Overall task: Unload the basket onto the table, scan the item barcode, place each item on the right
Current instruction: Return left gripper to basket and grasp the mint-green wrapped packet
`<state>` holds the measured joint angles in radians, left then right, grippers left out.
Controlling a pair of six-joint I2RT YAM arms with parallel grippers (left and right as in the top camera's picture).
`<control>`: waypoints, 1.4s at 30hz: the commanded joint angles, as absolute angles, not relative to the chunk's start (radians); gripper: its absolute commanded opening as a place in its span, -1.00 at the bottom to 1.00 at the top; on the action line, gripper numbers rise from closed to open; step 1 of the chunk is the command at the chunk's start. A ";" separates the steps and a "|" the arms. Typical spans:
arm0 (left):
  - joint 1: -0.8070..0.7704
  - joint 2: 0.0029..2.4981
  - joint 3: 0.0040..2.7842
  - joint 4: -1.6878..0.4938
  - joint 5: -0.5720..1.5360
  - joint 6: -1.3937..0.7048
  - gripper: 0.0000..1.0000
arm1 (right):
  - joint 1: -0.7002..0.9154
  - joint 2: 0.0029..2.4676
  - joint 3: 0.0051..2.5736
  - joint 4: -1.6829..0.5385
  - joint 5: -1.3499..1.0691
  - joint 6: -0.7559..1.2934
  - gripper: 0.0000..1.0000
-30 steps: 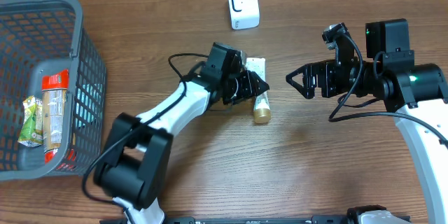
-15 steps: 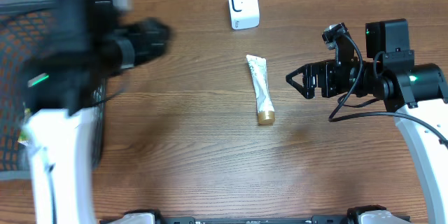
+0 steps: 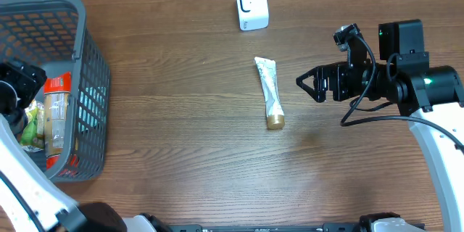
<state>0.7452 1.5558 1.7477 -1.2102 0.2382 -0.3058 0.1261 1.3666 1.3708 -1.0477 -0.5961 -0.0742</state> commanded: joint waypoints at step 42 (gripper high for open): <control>0.673 2.247 1.654 -1.069 0.302 0.097 -0.92 | 0.131 1.369 1.392 -1.046 -0.604 -0.071 1.00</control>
